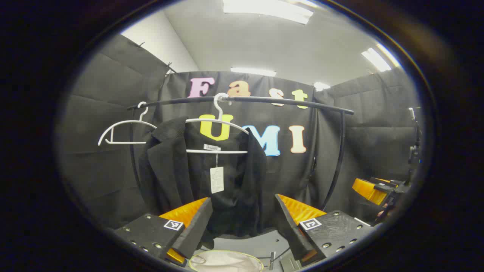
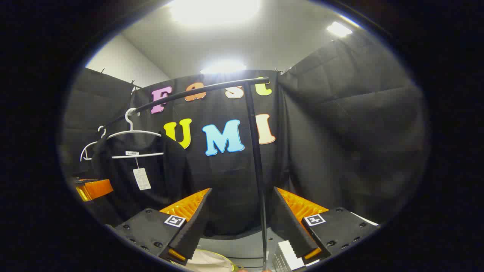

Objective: Grasp the clothes on the hanger with both hands and then place them into the laundry hamper below.

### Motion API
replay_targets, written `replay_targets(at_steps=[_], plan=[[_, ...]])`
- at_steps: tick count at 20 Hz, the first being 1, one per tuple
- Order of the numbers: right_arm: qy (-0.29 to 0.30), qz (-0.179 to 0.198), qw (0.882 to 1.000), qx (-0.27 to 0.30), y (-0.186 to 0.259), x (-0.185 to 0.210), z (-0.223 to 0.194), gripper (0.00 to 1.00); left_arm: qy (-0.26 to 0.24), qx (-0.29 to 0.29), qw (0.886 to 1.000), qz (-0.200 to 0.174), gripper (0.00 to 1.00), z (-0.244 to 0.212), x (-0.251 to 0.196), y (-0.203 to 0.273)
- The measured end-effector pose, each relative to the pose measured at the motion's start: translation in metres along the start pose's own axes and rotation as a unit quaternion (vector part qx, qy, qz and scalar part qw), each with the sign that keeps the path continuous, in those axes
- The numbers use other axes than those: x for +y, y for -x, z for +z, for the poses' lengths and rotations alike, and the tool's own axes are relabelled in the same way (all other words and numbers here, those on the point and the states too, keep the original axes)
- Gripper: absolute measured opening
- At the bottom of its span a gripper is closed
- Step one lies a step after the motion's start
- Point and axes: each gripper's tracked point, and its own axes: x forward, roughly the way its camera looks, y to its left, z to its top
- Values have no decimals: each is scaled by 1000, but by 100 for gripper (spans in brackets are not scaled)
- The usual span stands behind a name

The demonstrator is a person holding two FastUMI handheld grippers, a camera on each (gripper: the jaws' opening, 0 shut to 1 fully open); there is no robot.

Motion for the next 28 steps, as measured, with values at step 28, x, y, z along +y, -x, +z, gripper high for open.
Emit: replay_targets(at_steps=[28], plan=[[18,-30,999,1,12,45,20,98,45,-17,999,19,95,9,114,26]])
